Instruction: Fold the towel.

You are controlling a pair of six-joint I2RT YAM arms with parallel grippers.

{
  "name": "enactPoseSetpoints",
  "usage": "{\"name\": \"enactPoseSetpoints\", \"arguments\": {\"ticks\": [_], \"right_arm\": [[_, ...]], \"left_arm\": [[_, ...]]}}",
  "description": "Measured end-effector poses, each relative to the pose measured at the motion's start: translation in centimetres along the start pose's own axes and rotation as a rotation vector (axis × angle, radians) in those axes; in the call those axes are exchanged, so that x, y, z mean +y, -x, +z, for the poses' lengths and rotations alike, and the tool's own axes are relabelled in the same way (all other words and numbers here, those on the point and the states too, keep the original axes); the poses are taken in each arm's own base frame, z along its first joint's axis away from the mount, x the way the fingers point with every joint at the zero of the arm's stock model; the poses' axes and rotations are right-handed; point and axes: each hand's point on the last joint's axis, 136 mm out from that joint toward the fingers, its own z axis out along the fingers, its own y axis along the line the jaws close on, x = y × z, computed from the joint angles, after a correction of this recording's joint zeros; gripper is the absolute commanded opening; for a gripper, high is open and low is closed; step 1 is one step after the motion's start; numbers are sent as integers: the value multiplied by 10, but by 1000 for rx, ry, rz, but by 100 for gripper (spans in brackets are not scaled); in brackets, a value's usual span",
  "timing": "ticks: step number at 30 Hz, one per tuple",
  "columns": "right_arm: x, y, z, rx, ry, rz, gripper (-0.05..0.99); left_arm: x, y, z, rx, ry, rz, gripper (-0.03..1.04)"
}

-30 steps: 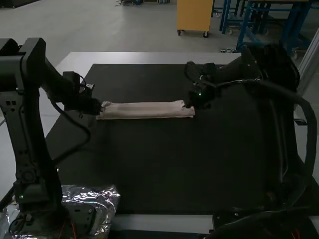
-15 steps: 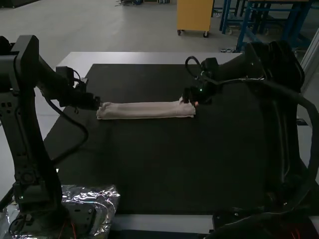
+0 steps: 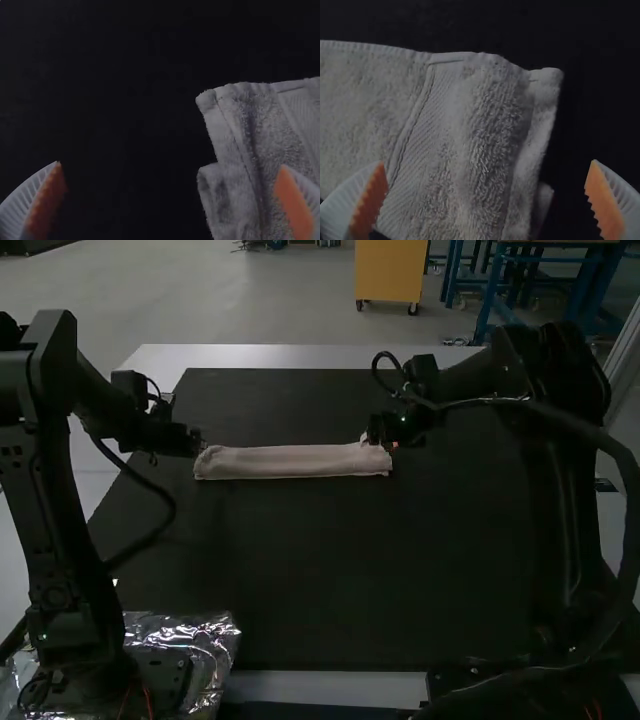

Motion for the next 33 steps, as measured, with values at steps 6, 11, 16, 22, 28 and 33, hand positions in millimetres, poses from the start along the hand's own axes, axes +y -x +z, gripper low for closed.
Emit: {"name": "enactPoseSetpoints", "arguments": {"ticks": [6, 11, 16, 22, 28, 33], "right_arm": [[0, -4, 5, 9, 1, 1, 89], [-5, -23, 21, 52, 0, 12, 89], [-7, -23, 22, 52, -12, -6, 47], [-1, -33, 27, 72, 26, -5, -2], [-4, -37, 23, 71, 49, 9, -2], [-23, -48, -1, 98, 50, 71, -2]], "left_arm": [[1, 7, 0, -13, 3, 4, 97], [1, 7, -1, -14, 3, 4, 97], [1, 7, -1, -14, 3, 4, 97], [1, 9, -2, -17, 3, 5, 97], [1, 24, -13, -52, 8, 14, 97], [1, 29, -15, -68, 11, 19, 97]]}}
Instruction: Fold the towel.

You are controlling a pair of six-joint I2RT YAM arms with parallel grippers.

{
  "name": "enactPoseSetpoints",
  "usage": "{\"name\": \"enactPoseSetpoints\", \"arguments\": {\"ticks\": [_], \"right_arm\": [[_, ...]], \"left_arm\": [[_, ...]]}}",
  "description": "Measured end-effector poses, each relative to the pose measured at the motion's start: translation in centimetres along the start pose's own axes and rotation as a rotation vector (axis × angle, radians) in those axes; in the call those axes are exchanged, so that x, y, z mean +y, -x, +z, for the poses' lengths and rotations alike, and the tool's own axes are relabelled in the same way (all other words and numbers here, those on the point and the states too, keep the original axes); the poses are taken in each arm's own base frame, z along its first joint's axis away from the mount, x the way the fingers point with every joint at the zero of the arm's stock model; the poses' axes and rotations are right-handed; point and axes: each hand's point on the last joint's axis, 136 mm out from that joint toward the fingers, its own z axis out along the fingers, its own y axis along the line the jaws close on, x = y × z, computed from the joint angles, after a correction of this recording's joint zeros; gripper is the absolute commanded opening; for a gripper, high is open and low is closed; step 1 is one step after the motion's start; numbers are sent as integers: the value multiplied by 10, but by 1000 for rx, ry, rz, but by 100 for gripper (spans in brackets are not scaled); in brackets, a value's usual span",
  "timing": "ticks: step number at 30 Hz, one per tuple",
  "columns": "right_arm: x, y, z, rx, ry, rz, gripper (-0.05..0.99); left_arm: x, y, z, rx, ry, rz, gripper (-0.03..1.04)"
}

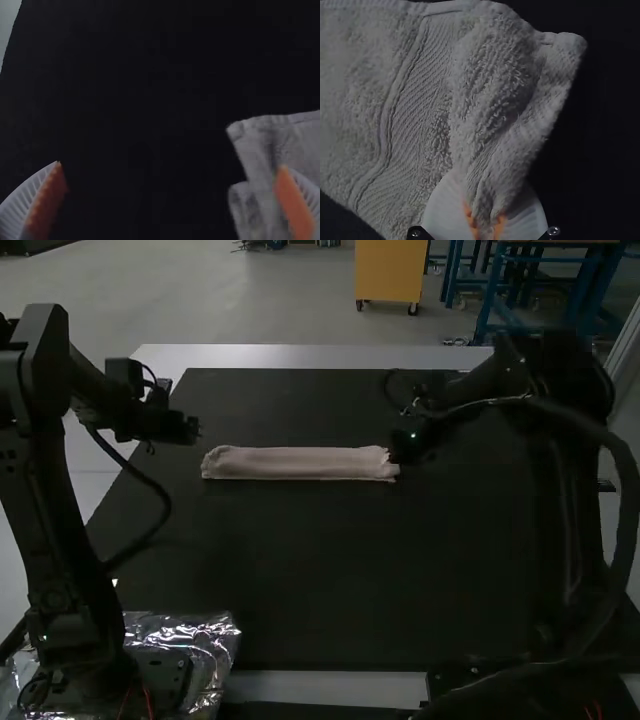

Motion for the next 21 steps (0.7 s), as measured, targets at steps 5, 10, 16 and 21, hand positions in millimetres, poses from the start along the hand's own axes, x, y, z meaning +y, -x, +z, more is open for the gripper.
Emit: {"name": "enactPoseSetpoints", "arguments": {"ticks": [5, 10, 16, 21], "right_arm": [[-27, 8, -38, -50, -29, 52, -2], [-10, 15, -56, -82, -1, 31, -2], [33, 15, -43, -84, 61, -26, -2], [81, 20, -32, -107, 123, -77, -2]], "left_arm": [[-7, 16, -3, -45, -5, 23, 97], [-23, 23, -5, -59, -27, 45, 97], [-25, 20, -4, -47, -32, 44, 97], [-26, 20, -4, -45, -33, 45, 97]]}}
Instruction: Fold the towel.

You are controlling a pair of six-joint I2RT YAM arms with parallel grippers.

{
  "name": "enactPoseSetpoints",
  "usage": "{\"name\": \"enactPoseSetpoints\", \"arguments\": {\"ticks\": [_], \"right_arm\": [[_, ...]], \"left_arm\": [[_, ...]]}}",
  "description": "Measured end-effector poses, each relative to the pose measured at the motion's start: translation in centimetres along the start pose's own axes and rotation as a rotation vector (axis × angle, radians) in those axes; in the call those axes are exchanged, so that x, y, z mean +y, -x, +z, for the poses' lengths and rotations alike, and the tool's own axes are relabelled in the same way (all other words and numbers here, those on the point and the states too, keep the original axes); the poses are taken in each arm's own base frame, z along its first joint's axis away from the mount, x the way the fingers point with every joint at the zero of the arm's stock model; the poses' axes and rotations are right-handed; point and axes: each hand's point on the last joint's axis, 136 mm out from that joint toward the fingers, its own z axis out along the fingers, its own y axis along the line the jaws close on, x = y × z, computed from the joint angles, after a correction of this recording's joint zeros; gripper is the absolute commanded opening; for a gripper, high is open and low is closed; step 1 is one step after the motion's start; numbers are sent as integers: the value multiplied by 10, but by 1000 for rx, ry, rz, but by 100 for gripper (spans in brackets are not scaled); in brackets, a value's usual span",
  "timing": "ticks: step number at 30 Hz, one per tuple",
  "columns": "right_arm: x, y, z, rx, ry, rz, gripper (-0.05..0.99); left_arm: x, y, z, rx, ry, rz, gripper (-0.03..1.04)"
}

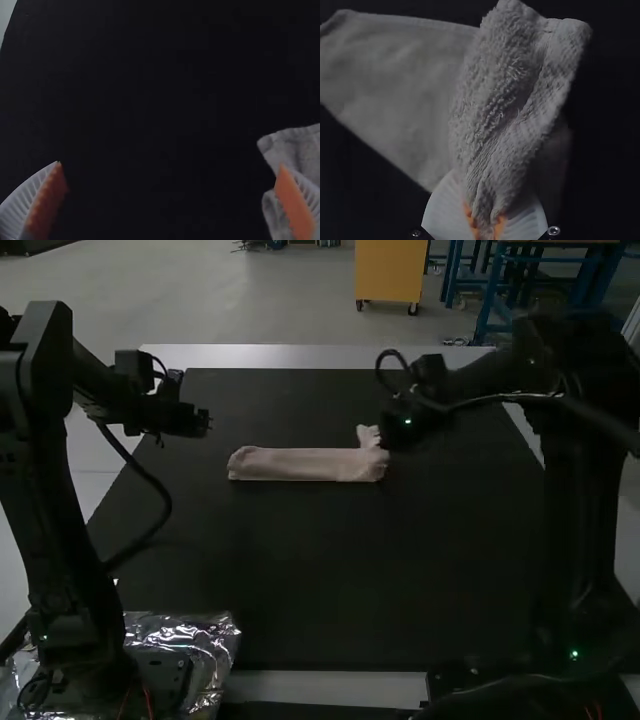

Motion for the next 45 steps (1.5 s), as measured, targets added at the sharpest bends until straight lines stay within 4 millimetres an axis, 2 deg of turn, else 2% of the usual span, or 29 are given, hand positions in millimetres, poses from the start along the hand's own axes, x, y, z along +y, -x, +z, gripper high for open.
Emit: {"name": "enactPoseSetpoints", "arguments": {"ticks": [10, 15, 22, 29, 33, 41, 42, 45], "right_arm": [[69, 47, 19, -143, 112, -51, -2], [94, 44, 49, -117, 154, -64, -2], [116, 39, 88, -87, 189, -83, -2], [139, 61, 99, -112, 219, -105, -2], [150, 66, 103, -110, 231, -115, -2], [171, 54, 114, -71, 251, -131, -2], [173, 52, 116, -66, 254, -134, 1], [183, 44, 118, -45, 262, -140, 33]], "left_arm": [[2, 8, 0, -32, 7, 9, 97], [2, 5, 0, -42, 13, 11, 97], [11, -10, -2, -26, 29, -6, 97], [21, -16, -4, -18, 46, -21, 97], [22, -16, -4, -18, 47, -20, 97], [21, -17, -4, -13, 46, -20, 97], [22, -17, -4, -13, 46, -20, 97], [21, -17, -6, -16, 48, -19, 97]]}}
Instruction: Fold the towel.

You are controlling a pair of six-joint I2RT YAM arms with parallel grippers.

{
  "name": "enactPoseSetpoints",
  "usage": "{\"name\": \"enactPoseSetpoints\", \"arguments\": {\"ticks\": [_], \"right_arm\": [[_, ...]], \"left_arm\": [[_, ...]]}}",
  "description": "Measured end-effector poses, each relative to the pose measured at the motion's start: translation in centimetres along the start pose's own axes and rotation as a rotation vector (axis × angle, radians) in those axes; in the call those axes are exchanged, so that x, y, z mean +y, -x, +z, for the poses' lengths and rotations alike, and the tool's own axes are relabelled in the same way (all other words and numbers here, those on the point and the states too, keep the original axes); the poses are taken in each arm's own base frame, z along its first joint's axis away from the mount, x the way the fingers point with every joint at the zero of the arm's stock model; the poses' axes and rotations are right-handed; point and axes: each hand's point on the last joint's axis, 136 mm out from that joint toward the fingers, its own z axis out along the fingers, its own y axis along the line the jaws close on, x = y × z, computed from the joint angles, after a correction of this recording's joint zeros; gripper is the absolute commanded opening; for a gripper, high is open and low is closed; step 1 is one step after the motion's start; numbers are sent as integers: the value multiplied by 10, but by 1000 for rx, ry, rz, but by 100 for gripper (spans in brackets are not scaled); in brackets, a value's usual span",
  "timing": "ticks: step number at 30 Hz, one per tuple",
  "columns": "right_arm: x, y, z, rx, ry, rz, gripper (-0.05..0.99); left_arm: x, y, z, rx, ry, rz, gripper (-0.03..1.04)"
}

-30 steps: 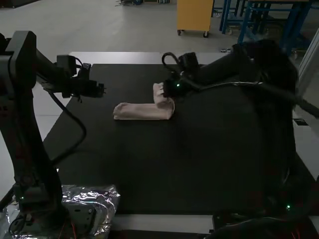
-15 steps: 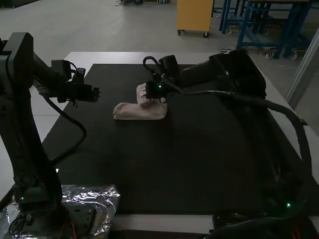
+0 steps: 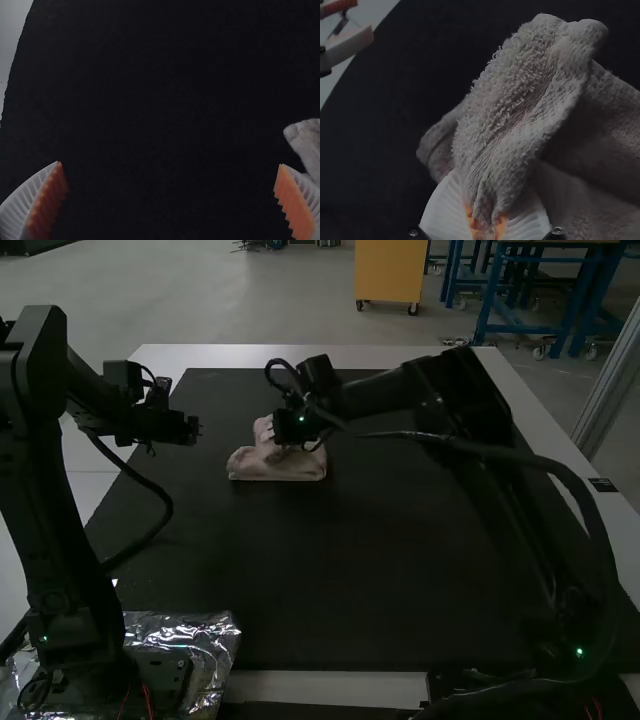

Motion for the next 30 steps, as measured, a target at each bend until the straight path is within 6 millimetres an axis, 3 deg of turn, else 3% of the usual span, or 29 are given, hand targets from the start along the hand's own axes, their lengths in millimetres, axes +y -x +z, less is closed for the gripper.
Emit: {"name": "enactPoseSetpoints", "arguments": {"ticks": [4, 8, 9, 10, 12, 13, 23, 30], "right_arm": [[22, -2, 5, 12, 33, -35, 66], [37, -2, 8, 15, 65, -60, 67], [37, -2, 8, 15, 67, -60, 62], [36, -2, 8, 15, 65, -62, 47], [31, 0, 6, 10, 60, -61, 2], [28, 2, 4, 4, 57, -61, -1], [-20, 7, -15, -71, 19, -43, -2], [-22, 10, -15, -94, 21, -53, -2]], "left_arm": [[0, 7, -9, -21, 7, 6, 97], [0, 13, -12, -37, 13, 10, 97], [0, 12, -12, -35, 13, 10, 97], [0, 12, -12, -35, 13, 9, 97], [0, 10, -12, -31, 13, 9, 97], [0, 9, -13, -30, 12, 8, 97], [-1, 8, -12, -28, 24, 12, 97], [-6, 11, -11, -36, 18, 20, 97]]}}
